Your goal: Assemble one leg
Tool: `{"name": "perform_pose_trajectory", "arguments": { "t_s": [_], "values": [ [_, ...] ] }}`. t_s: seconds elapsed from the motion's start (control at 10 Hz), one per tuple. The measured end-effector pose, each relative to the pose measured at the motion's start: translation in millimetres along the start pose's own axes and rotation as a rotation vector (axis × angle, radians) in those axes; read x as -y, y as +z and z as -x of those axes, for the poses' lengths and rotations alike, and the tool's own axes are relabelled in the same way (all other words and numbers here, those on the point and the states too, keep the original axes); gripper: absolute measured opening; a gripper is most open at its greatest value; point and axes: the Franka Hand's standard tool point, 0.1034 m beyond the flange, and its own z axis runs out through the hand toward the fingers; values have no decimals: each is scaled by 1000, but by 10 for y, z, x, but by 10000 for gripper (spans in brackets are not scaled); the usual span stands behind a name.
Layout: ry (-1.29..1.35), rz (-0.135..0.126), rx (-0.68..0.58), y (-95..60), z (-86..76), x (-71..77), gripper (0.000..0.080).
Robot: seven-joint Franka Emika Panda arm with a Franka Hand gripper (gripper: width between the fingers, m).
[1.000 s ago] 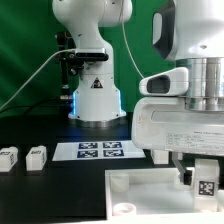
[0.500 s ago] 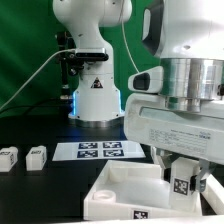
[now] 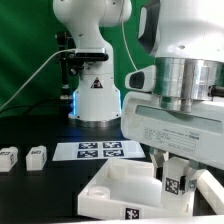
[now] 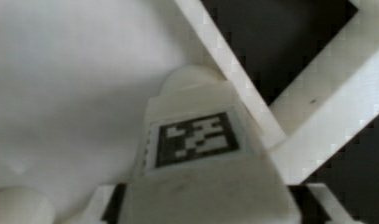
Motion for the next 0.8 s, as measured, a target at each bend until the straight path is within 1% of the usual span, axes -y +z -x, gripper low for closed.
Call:
{"name": "perform_pose_trajectory", "arguments": {
  "t_s": [0.1,0.2,0.3,0.4,0.6,0.8],
  "values": [
    [7,-3,3,-11,13,13,558],
    [6,-11,5,-50,39,49,558],
    [4,-20,5,-96,51,83,621],
    [1,-34,5,-183,64,138,644],
    [2,-53,3,-287,36,183,648],
    [0,-46,3,-242,44,163,649]
  ]
}}
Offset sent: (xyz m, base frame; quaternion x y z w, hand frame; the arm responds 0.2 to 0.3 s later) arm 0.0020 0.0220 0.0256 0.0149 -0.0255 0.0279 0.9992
